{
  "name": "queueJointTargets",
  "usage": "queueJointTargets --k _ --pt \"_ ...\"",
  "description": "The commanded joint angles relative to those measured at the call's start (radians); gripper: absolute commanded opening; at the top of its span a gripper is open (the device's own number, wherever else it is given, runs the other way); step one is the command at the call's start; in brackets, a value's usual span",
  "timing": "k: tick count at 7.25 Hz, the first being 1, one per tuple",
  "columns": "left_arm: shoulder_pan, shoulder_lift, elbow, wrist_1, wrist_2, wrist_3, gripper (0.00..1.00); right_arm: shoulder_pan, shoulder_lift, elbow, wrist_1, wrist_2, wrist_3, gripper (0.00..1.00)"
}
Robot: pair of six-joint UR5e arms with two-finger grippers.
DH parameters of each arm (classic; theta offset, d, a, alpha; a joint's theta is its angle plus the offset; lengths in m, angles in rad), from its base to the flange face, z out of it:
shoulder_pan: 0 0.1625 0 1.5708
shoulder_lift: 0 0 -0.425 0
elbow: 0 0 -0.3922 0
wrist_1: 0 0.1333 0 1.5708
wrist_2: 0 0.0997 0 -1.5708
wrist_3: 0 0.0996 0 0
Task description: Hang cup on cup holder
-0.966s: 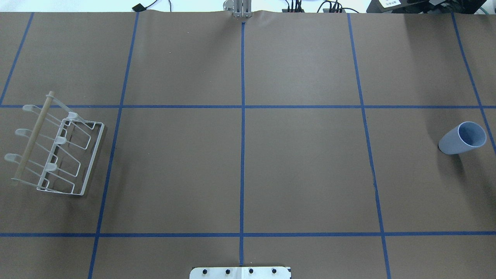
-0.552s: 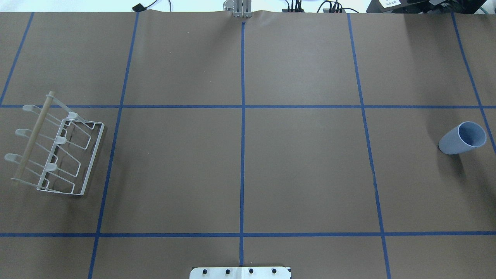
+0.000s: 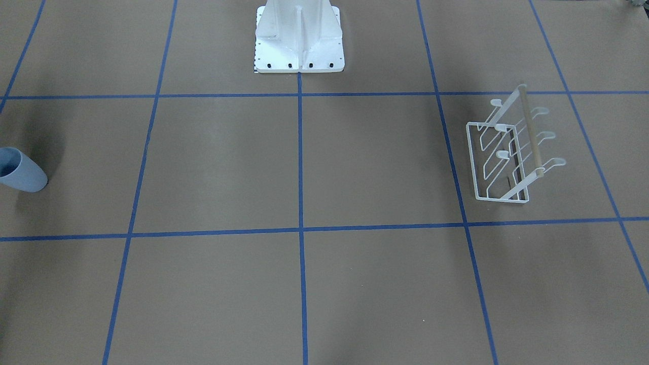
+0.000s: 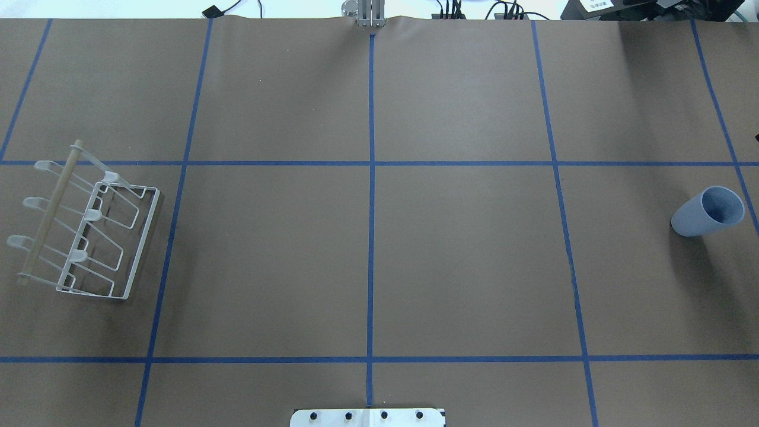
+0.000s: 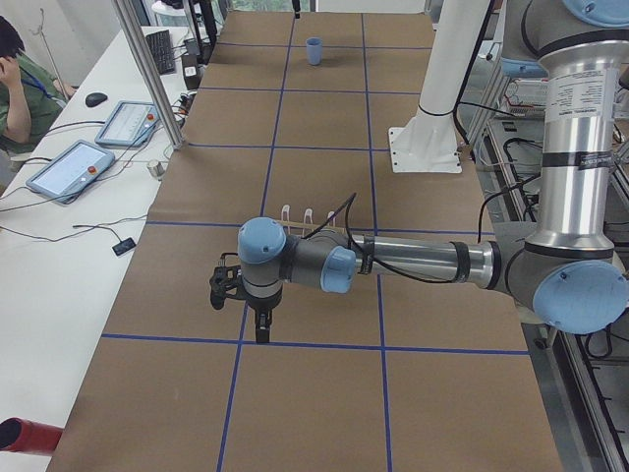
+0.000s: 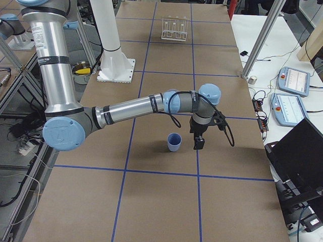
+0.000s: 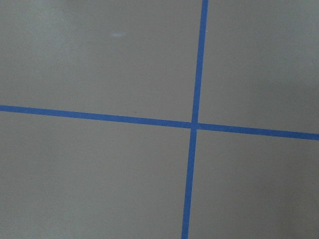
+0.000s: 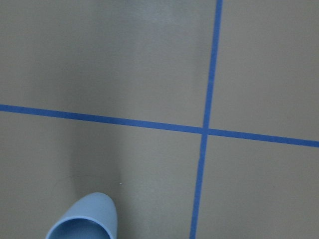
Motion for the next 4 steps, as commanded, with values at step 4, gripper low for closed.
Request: queueJointTargets --k 4 --pt "0.041 -0.002 -0.041 0.006 0.000 0.005 0.99 -0.096 -0.130 -0.010 0.263 0.063 -0.007 1.00"
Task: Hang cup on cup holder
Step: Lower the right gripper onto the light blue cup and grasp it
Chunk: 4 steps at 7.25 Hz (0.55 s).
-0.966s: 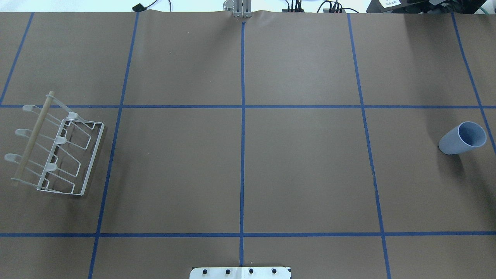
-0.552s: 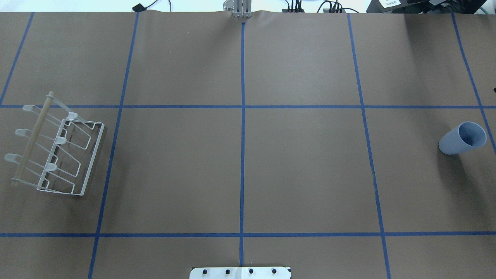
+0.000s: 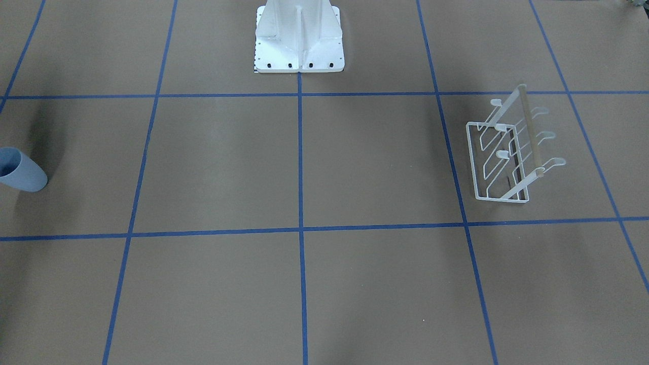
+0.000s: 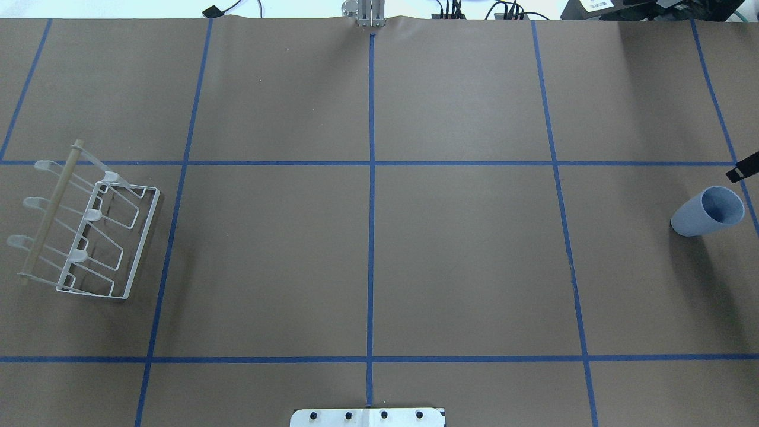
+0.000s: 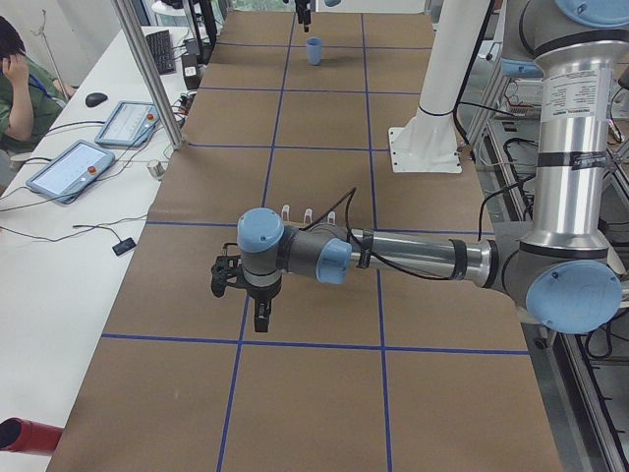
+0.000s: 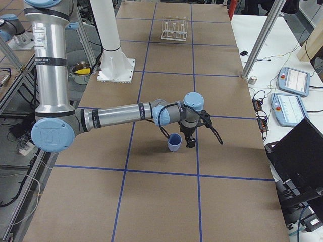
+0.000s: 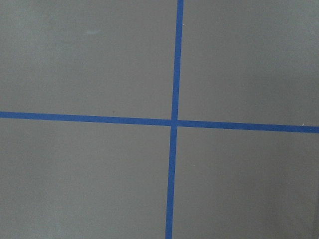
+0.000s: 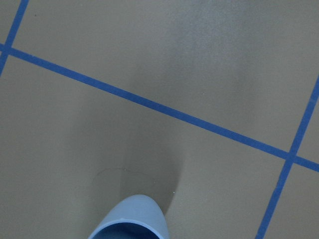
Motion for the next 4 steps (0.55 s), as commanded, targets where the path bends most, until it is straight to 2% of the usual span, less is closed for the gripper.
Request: queueJointTargets --k 1,4 --pt "0.006 0.004 -0.017 0.001 0.000 0.003 0.99 -0.038 -0.008 -0.064 0.012 0.002 0.003 1.00" --pt "0.007 0.007 -0.031 0.003 -0.002 0.003 0.99 -0.060 0.004 -0.109 0.011 0.002 0.003 0.98"
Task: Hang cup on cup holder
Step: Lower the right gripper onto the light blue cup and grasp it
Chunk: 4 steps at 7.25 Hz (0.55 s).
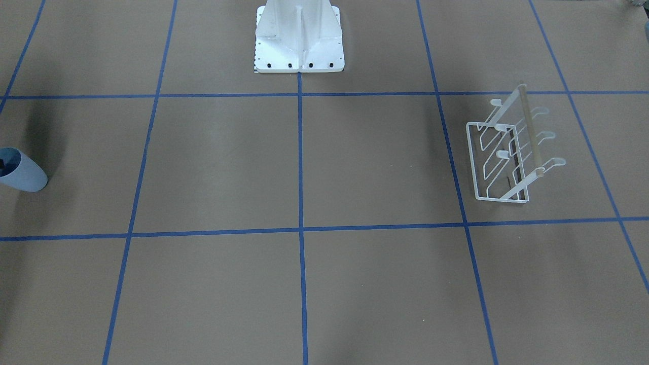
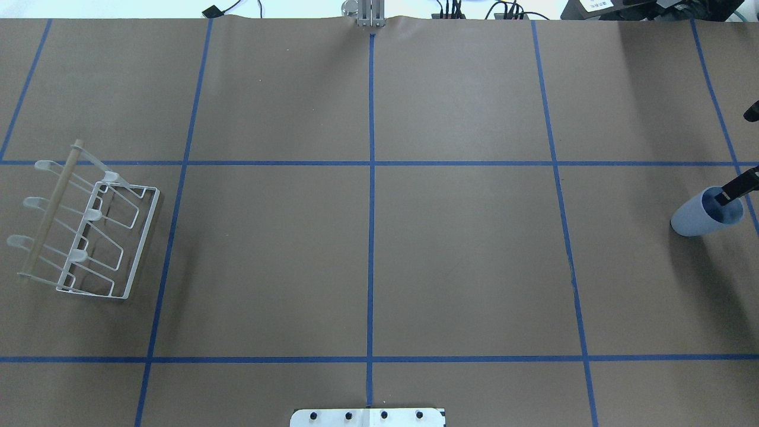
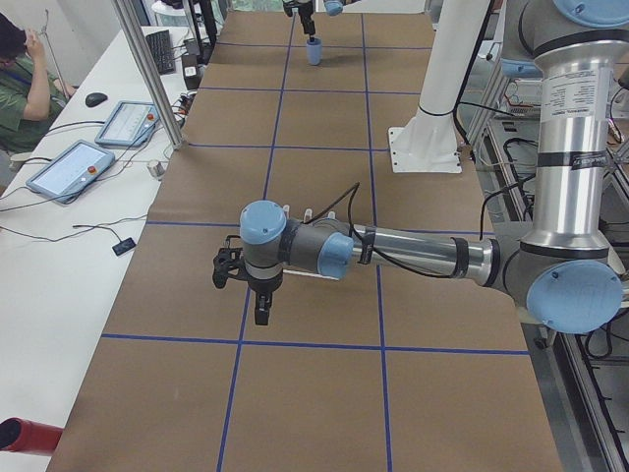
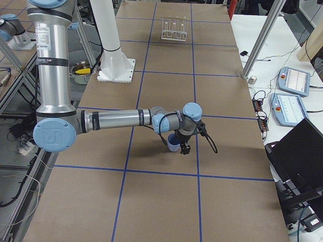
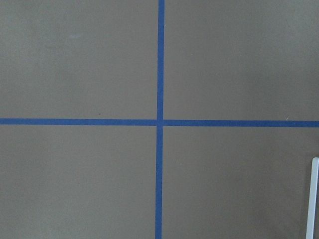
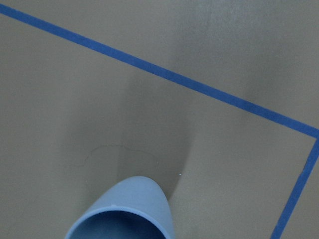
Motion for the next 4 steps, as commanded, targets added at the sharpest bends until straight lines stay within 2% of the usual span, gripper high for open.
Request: queueJointTargets --k 1,2,4 --pt "0.001 -0.001 -0.005 0.000 0.000 0.000 0.99 -0.008 0.002 -0.013 0.000 0.000 0.005 0.27" --pt "0.001 -0.002 -0.010 0.000 0.000 0.000 0.99 -0.008 0.010 -0.014 0.005 0.000 -0.006 0.00" --pt "0.001 0.004 -0.028 0.005 -0.003 0.000 0.98 -0.008 0.016 -0.016 0.006 0.003 -0.008 0.00"
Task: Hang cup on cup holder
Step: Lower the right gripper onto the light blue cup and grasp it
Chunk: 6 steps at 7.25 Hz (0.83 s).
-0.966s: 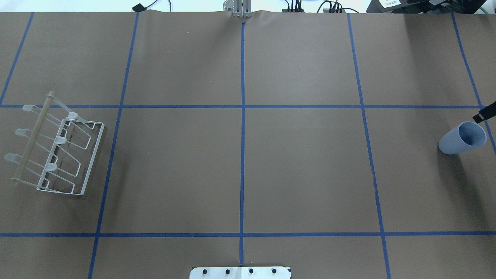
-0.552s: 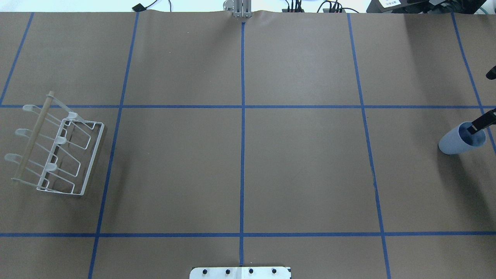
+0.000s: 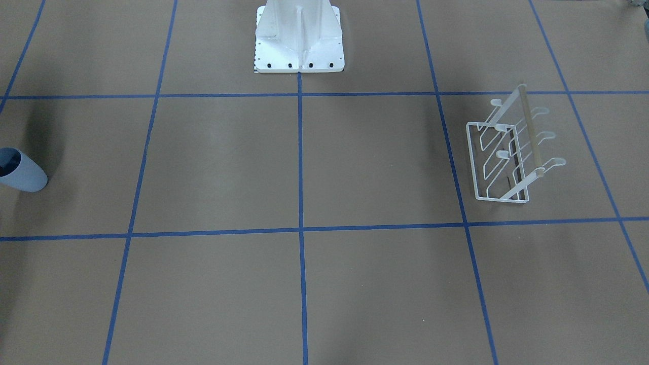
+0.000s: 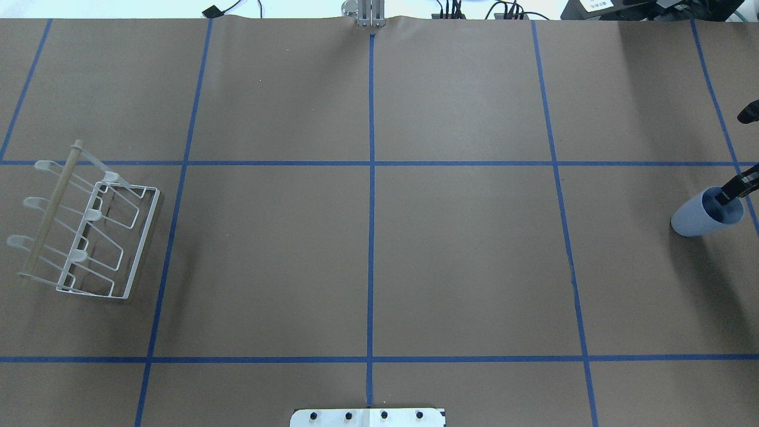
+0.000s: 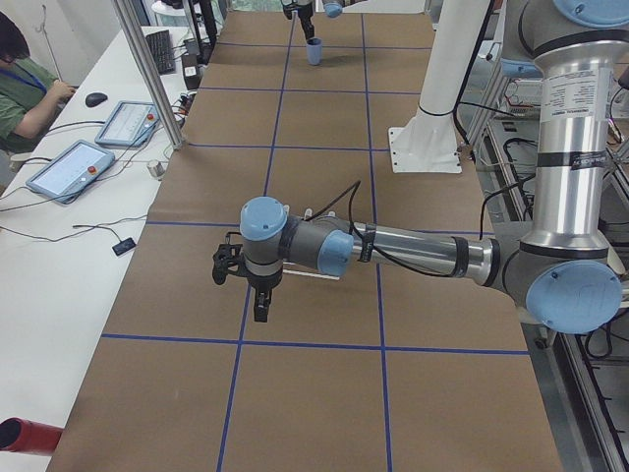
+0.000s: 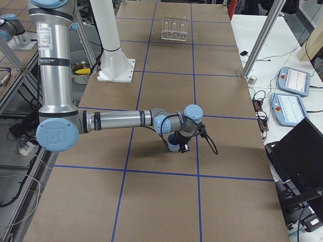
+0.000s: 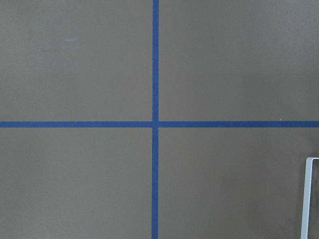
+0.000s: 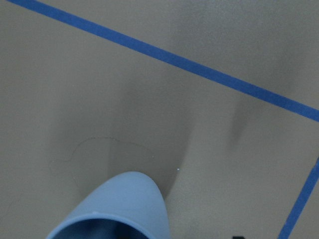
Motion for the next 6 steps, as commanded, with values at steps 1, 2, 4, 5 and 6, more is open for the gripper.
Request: queueJointTargets --k 1,2,4,5,6 --pt "0.000 0.006 -0.028 0.007 -0.013 -0.001 0.98 0.000 0.005 0.007 0.001 0.002 -0.004 0.00" --pt "-0.002 0.006 -0.032 0.008 -0.013 -0.002 0.98 0.000 0.005 0.023 0.010 0.022 -0.004 0.00" --pt "-0.002 0.003 -0.041 0.010 -0.012 -0.014 0.98 0.003 0.006 0.063 0.061 0.138 0.010 0.00" --pt "-0.002 -0.009 -0.046 0.023 0.001 -0.024 0.98 0.003 0.021 0.067 0.121 0.153 0.022 0.00" --pt "-0.002 -0.029 -0.051 0.017 0.001 -0.028 0.98 0.001 0.046 0.086 0.160 0.173 0.119 0.00"
